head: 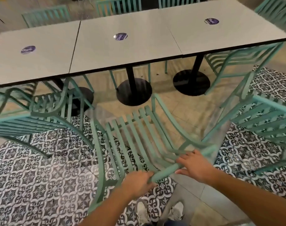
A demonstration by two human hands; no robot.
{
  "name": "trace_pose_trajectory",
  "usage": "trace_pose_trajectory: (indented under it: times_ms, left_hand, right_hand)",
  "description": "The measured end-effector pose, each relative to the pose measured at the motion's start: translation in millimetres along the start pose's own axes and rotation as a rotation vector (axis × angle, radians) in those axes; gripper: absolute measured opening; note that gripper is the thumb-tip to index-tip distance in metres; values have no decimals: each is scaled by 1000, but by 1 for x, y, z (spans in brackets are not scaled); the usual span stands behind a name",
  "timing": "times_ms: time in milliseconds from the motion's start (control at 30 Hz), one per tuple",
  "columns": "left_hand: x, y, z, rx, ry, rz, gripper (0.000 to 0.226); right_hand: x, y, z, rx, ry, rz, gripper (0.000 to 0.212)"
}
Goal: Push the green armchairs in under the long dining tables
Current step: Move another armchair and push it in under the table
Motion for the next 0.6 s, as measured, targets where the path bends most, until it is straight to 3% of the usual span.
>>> trace_pose_trajectory:
  times_ms: [67,200,300,500,600]
  left_hand:
    - [6,-9,26,-4,25,6,38]
    - [16,-26,71,0,59,47,41]
    - [10,-40,97,-3,45,73,39]
    - [-6,-56,129,-7,129,40,43]
    - [-3,-67,126,52,52,-27,42]
  right_hand:
    - [7,15,26,-15,68,29,98]
    - [14,38,69,-60,151,72,106]
    - [8,47,95,-64,127,62,127]
    - [-6,53,131,-95,100,94,100]
    - [-5,49,129,-112,117,107,81]
Point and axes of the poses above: each hand's wrist, its own y-axis towards the middle knuckle, its own x-axis out of the back of the hand, z = x × y, the point moved 5 cm from there along y, towards the middle knuckle, and after that the axes turned 7 degrees about x, right-handed, at the moved point
